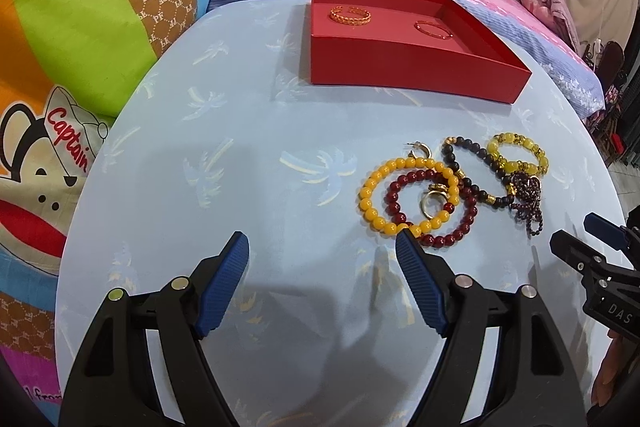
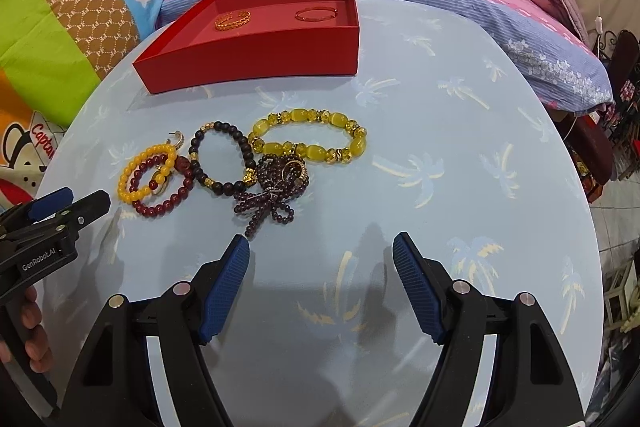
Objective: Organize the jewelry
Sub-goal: 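Withdraw both open tools from the box back toward the remaining bracelets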
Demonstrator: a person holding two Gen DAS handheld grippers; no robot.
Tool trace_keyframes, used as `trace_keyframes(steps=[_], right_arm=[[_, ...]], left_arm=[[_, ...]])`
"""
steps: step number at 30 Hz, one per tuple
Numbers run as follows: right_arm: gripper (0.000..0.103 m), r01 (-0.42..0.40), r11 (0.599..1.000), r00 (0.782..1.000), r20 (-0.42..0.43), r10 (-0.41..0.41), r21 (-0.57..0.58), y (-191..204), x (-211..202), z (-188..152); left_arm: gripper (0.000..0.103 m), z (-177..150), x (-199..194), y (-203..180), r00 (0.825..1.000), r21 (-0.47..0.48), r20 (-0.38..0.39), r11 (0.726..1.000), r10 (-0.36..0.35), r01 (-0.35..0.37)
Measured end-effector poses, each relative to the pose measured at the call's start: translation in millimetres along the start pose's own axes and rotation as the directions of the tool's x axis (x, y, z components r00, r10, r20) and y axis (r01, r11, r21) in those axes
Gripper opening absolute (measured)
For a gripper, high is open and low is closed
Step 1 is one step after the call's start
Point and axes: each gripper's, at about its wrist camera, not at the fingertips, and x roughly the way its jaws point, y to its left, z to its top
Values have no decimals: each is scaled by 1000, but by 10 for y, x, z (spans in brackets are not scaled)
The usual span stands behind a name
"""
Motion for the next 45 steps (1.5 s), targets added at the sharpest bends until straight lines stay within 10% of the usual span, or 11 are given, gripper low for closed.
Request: trace_keyframes(steps=[45], right_arm=[[71,-11,999,1000,17,11,50,-163,104,273]], left_arm=[[61,155,117,81,1000,3,-10,1000,23,-23]])
